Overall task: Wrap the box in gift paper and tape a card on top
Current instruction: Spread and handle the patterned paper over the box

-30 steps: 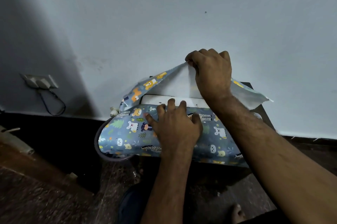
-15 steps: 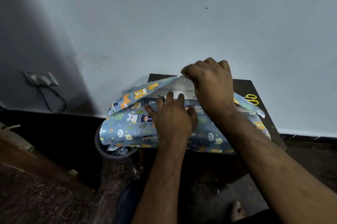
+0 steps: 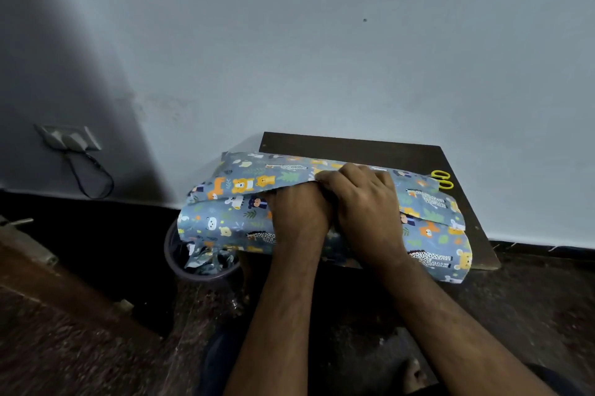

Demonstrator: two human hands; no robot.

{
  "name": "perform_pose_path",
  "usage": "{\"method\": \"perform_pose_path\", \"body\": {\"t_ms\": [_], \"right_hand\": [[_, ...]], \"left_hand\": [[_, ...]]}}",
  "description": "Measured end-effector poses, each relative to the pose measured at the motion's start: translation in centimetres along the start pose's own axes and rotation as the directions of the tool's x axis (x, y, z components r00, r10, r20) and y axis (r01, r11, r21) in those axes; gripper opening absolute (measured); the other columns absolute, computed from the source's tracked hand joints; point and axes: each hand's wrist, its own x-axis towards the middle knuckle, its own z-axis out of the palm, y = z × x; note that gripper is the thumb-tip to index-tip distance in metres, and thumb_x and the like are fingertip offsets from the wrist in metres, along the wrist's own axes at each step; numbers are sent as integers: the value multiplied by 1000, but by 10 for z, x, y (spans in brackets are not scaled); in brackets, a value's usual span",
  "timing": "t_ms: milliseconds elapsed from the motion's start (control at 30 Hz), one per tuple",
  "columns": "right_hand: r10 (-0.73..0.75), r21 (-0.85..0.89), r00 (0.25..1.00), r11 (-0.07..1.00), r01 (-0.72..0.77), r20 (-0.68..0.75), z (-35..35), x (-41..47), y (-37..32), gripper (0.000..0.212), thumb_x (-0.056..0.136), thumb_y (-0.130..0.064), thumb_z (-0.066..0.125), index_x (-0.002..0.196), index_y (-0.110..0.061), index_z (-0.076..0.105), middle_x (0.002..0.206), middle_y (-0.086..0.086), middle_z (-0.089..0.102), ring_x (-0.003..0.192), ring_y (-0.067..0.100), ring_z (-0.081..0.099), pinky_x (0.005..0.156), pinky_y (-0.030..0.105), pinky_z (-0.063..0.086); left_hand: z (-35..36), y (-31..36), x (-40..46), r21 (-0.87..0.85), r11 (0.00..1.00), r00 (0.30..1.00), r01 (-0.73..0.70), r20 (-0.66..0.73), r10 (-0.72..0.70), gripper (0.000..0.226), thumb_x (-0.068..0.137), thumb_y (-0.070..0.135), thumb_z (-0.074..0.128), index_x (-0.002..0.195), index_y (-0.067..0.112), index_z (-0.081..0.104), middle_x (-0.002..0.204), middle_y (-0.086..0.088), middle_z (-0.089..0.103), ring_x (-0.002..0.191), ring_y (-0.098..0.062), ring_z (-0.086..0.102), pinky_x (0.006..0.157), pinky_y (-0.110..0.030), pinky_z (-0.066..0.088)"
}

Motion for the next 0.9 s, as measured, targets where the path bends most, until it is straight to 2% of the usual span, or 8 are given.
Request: {"method": "perform_pose_path", "body": {"t_ms": [100,300,433,500,600,700,800,900], "right_hand": [[54,40,997,998,-56,51,4,-5,-1,37,78,-3,74,111,-18,71,92,1,62,78,26,58,76,31,37],[68,-34,993,997,-65,96,3,-14,-4,45,73,-4,85,112,-22,71,92,-2,64,63,28,57,62,27,25],[39,28,991,999,-43,132,4,-14,0,23,86,-13,80,106,-21,72,91,-1,68,60,31,62,61,26,27],[38,59,983,997,-50,179,6,-12,4,22,86,-12,78,104,-23,71,90,-1,67,60,33,61,57,27,30],[36,138,976,988,-67,213,7,-7,9,16,91,-13,71,103,-24,70,89,-2,65,60,33,62,51,30,37],[11,159,976,986,-46,216,6,-7,11,9,93,-16,70,99,-23,71,85,-2,62,58,33,59,51,29,34],[1,186,972,981,-46,234,6,-8,13,5,96,-26,67,97,-24,71,84,-3,60,58,32,59,49,30,39],[-5,194,974,980,-40,226,6,-9,14,10,98,-31,63,97,-24,71,84,-3,61,60,31,60,49,32,43]], "left_hand": [[-5,-25,4,-451,890,988,67,-97,-124,18,82,22,72,92,7,76,92,-12,76,91,-33,69,79,-39,53],[-11,-37,-1,-727,681,893,92,-242,-379,21,80,7,72,87,20,56,85,-2,68,78,-21,62,71,-23,44],[-19,-44,3,-994,-107,827,6,65,-558,22,95,24,54,116,21,54,104,0,67,93,-19,64,86,-39,52],[-28,-46,2,-954,-299,836,-34,137,-531,48,103,48,47,138,15,48,119,0,66,108,-15,67,96,-35,53],[-29,-52,2,-993,-115,813,15,79,-576,83,89,66,63,147,15,32,143,-7,57,127,-21,61,104,-48,53],[-26,-66,5,-999,52,751,-6,-39,-659,57,84,20,81,121,14,39,125,-12,65,106,-28,71,91,-57,59],[-30,-73,6,-994,28,679,-104,-91,-728,44,81,-10,68,105,18,44,94,-4,66,74,-17,68,75,-47,62],[-34,-76,5,-988,30,612,-152,-118,-782,57,80,-19,57,127,11,46,83,0,57,61,-9,59,60,-31,52]]}}
